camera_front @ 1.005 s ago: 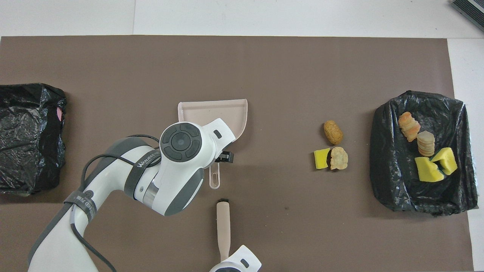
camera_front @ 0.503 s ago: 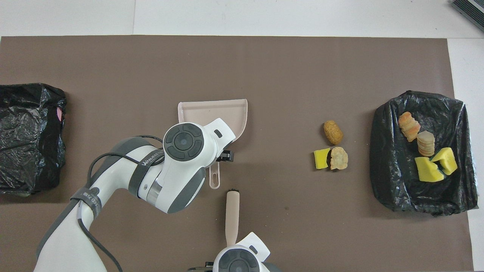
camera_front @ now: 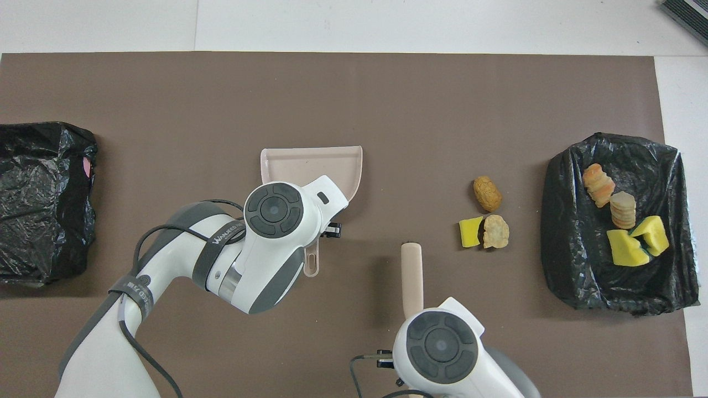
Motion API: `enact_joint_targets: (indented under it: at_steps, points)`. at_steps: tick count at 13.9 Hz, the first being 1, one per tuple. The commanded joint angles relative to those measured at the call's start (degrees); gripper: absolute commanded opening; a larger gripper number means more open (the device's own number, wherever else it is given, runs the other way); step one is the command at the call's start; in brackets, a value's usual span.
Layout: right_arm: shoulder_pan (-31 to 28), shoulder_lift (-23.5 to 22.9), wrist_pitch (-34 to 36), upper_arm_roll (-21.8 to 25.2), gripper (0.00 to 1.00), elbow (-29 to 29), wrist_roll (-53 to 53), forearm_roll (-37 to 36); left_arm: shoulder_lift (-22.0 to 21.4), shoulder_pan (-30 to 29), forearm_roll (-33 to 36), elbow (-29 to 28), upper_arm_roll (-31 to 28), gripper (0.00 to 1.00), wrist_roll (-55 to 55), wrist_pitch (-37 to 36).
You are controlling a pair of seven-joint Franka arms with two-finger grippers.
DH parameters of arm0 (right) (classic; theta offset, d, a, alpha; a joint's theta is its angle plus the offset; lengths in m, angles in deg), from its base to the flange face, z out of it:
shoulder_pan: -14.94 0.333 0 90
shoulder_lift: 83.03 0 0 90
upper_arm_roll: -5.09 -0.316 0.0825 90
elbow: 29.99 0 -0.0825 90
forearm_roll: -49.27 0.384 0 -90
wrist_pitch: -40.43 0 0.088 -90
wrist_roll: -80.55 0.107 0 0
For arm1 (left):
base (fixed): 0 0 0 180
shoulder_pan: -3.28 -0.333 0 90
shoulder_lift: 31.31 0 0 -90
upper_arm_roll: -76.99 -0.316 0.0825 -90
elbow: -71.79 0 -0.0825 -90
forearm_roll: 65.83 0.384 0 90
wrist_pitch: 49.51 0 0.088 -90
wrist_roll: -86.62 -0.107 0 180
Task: Sweep and dump trash in bin
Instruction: 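Sweep the sponge and bread toward the dustpan with the right gripper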
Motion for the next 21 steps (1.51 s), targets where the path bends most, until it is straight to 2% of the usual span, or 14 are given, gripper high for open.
enact_joint_targets:
  at_steps: [1,2,4,6,9,14,16,18,21]
  points:
    - [-4.8,-0.8,2.8,-0.8,0.0,-0.7,-4.7,-8.6,-0.3,1.0,1.4,-0.3,-0.9,0.24,0.5,0.4]
    - [-6.9,-1.1,4.4,-0.8,0.0,-0.7,-6.8,-11.6,-0.3,1.0,2.4,-0.3,-0.9,0.15,0.3,0.2]
    - [-10.6,-1.2,5.4,-0.8,0.0,-0.1,-9.3,-17.6,-0.3,0.9,4.9,0.2,-0.9,0.06,-1.2,-0.3]
    - [-16.6,-2.1,5.1,-0.8,0.0,0.6,-14.7,-19.8,-0.7,0.4,5.7,1.1,-0.9,0.05,-6.0,-1.9]
    - [-21.5,-2.2,4.7,-0.8,0.0,2.1,-21.4,-23.9,-1.0,0.1,5.9,2.5,-1.3,0.05,-17.8,-6.3]
    - [-22.3,-3.5,2.6,-1.1,0.0,6.5,-23.3,-24.2,-1.0,0.1,9.2,2.9,-1.4,0.0,-30.6,-8.0]
    - [-22.0,-4.0,1.3,-1.2,0.0,6.7,-25.6,-22.7,-1.0,0.1,9.7,2.9,-1.4,0.0,-38.0,-8.0]
    - [-22.0,-6.1,-0.8,-1.2,0.0,6.0,-28.9,-16.0,-1.2,0.2,9.7,2.7,-1.4,0.0,-45.4,-8.7]
    - [-18.8,-10.1,-1.3,-1.2,0.0,2.6,-26.7,-5.0,-1.7,0.4,9.7,2.0,-1.3,0.0,-57.0,-9.5]
